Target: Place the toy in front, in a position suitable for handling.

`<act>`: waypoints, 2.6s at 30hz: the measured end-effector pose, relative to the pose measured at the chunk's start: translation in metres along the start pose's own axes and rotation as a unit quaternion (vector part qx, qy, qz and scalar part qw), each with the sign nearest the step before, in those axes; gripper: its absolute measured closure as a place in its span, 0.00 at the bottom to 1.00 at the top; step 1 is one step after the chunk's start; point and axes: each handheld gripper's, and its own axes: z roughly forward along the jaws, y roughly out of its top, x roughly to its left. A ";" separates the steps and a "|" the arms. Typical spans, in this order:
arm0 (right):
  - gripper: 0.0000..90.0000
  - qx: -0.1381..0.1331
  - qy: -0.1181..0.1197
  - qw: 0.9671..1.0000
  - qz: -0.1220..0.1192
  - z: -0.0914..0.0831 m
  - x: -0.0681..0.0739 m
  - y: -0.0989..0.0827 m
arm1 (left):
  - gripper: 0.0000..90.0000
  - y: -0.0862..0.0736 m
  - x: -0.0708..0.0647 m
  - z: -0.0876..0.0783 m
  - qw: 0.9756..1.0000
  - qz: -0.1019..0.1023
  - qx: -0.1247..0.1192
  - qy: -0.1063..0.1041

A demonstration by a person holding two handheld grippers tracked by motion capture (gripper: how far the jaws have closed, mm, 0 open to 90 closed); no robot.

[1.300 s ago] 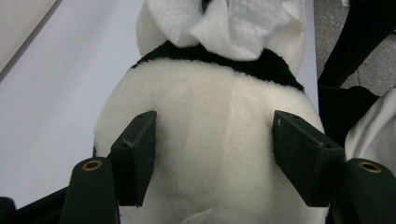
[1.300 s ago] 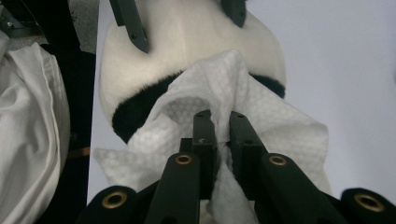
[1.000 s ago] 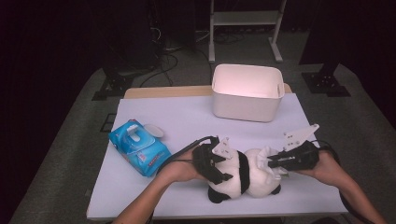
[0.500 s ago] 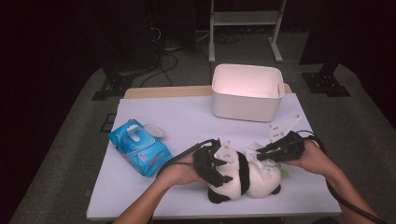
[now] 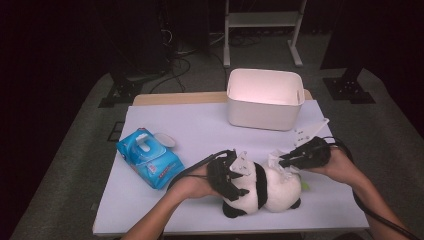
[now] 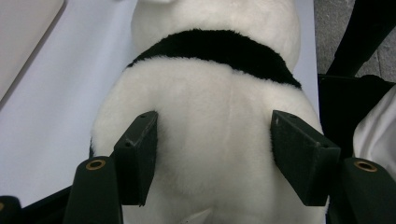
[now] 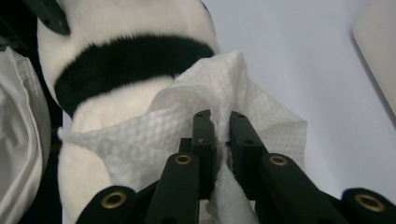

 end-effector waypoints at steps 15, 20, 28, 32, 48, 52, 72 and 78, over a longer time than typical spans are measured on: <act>0.91 -0.027 -0.006 0.998 0.057 -0.014 0.003 -0.056 | 0.38 -0.005 0.005 -0.001 1.000 -0.015 -0.002 -0.006; 0.91 -0.023 -0.004 0.999 0.041 -0.013 0.003 -0.039 | 0.38 -0.003 0.001 -0.001 1.000 -0.005 -0.002 -0.005; 0.91 -0.004 0.014 1.000 0.002 0.005 -0.003 0.003 | 0.38 0.001 -0.004 -0.001 1.000 0.006 0.002 -0.002; 0.91 0.006 0.024 1.000 -0.009 0.018 -0.004 0.021 | 0.38 0.001 -0.004 -0.001 1.000 0.007 0.001 -0.001; 0.90 -0.009 0.012 1.000 0.011 0.010 -0.011 0.005 | 0.38 -0.004 -0.002 -0.001 1.000 -0.001 -0.012 -0.004; 0.90 -0.023 0.004 0.999 0.042 -0.002 -0.011 -0.021 | 0.38 -0.007 0.002 -0.001 1.000 -0.011 -0.015 -0.006; 0.90 -0.048 -0.002 0.998 0.029 -0.019 0.030 -0.049 | 0.37 -0.009 0.012 0.001 0.999 -0.037 -0.021 0.001; 0.90 -0.049 0.019 0.999 -0.008 -0.005 0.039 -0.022 | 0.36 -0.007 0.013 0.002 0.999 -0.037 -0.021 0.001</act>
